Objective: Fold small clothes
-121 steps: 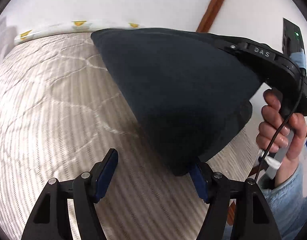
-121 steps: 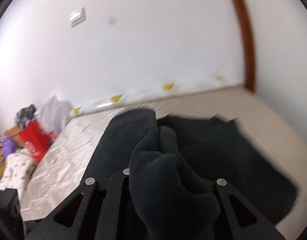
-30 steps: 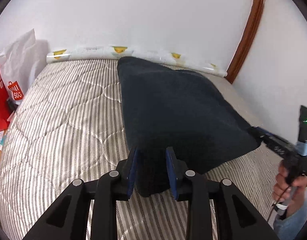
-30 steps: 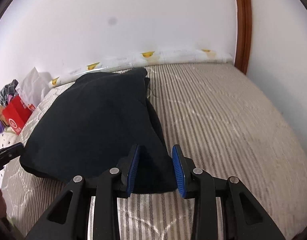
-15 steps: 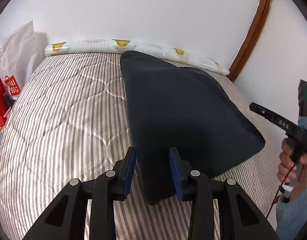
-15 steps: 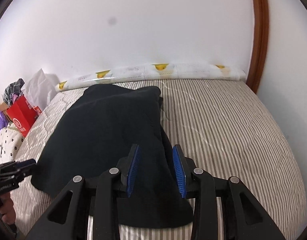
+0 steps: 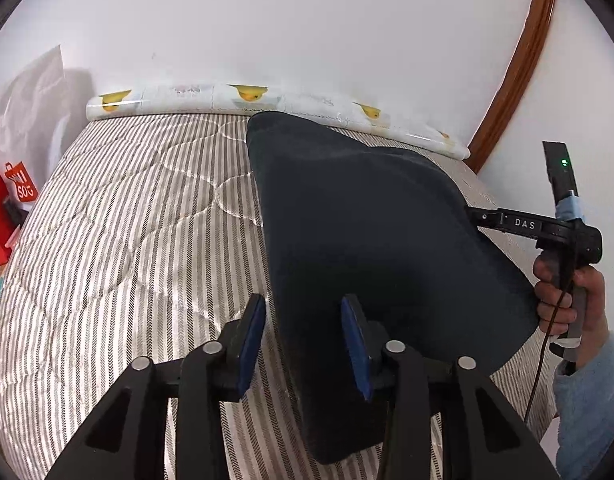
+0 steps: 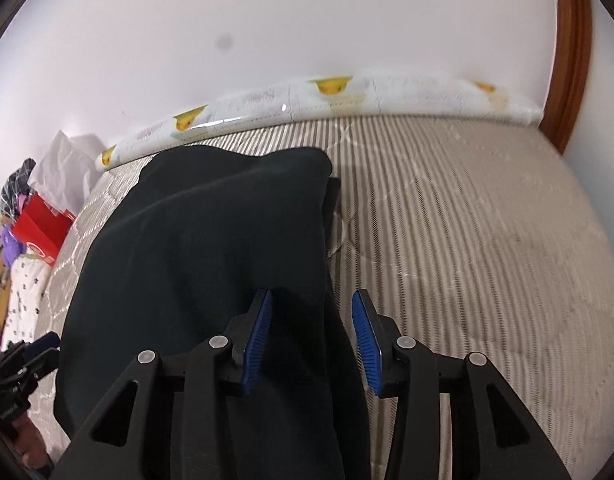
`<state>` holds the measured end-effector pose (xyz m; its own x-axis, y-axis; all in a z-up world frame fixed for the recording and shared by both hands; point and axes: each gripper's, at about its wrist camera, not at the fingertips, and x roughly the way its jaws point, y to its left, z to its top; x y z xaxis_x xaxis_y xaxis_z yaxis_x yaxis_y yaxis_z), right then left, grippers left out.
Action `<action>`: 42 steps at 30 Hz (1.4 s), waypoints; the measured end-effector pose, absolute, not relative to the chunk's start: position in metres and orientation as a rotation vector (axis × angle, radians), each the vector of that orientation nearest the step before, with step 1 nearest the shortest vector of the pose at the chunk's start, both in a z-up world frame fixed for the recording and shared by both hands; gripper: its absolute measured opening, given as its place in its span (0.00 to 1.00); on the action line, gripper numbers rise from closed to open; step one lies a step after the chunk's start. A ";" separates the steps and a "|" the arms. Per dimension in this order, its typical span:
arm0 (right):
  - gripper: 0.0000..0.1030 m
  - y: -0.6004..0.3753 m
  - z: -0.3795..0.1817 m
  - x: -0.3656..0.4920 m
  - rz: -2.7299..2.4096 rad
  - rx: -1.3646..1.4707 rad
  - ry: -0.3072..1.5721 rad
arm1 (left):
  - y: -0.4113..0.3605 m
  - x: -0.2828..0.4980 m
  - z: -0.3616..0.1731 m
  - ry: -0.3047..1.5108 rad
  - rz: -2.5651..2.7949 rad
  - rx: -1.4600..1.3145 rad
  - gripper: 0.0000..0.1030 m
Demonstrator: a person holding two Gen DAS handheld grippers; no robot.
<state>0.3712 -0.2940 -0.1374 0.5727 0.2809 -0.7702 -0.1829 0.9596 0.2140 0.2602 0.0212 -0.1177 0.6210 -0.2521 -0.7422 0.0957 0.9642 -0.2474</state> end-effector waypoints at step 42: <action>0.49 -0.259 -0.130 0.454 0.212 0.121 0.911 | 0.047 0.283 -0.128 0.884 -0.233 -0.255 0.48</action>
<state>0.4539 -0.2591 -0.1299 0.5937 0.2330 -0.7702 -0.1306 0.9724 0.1934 0.2832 0.0470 -0.1283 0.6126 -0.3039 -0.7296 0.0953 0.9448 -0.3135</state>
